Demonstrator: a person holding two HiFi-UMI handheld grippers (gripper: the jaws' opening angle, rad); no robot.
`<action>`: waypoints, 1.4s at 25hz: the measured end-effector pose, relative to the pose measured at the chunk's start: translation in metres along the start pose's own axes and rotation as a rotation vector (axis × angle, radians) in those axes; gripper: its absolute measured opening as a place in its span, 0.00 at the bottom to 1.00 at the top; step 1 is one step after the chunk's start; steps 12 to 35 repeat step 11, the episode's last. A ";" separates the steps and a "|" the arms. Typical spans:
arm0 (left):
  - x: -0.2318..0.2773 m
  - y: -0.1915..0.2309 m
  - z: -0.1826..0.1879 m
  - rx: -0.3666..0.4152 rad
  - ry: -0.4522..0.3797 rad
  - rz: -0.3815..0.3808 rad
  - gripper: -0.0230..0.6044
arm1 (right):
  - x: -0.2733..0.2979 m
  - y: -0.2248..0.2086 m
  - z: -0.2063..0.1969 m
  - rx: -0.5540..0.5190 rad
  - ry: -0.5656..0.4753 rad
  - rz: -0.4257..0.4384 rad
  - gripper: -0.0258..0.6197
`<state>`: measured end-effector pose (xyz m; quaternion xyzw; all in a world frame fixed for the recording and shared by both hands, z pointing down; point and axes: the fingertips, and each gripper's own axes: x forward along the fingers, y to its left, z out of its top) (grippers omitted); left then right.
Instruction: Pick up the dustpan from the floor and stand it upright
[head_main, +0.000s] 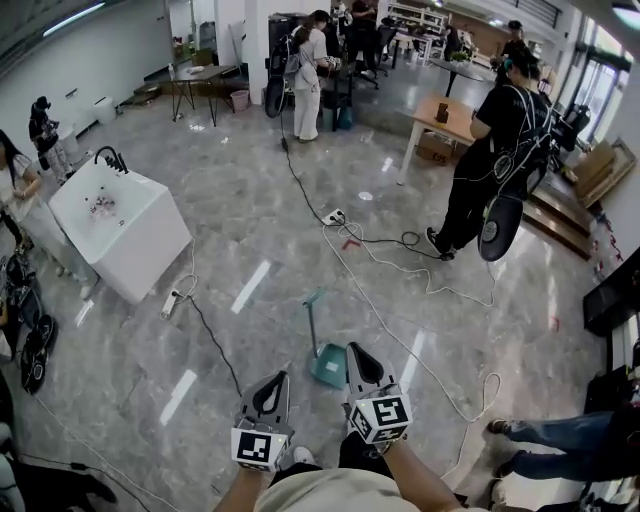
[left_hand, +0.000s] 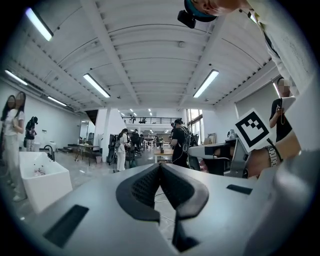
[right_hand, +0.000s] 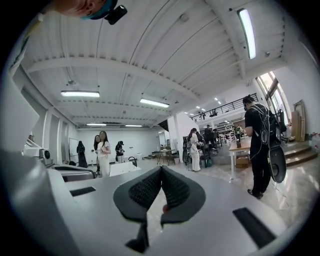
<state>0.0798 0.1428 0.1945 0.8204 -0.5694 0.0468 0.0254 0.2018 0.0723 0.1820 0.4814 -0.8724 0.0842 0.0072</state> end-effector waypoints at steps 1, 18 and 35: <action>-0.005 0.000 0.000 0.004 0.000 -0.002 0.05 | -0.006 0.006 0.000 -0.009 0.004 -0.001 0.07; -0.011 -0.025 0.004 -0.049 -0.013 0.082 0.05 | -0.065 -0.009 0.002 -0.030 0.030 -0.004 0.07; -0.011 -0.025 0.004 -0.049 -0.013 0.082 0.05 | -0.065 -0.009 0.002 -0.030 0.030 -0.004 0.07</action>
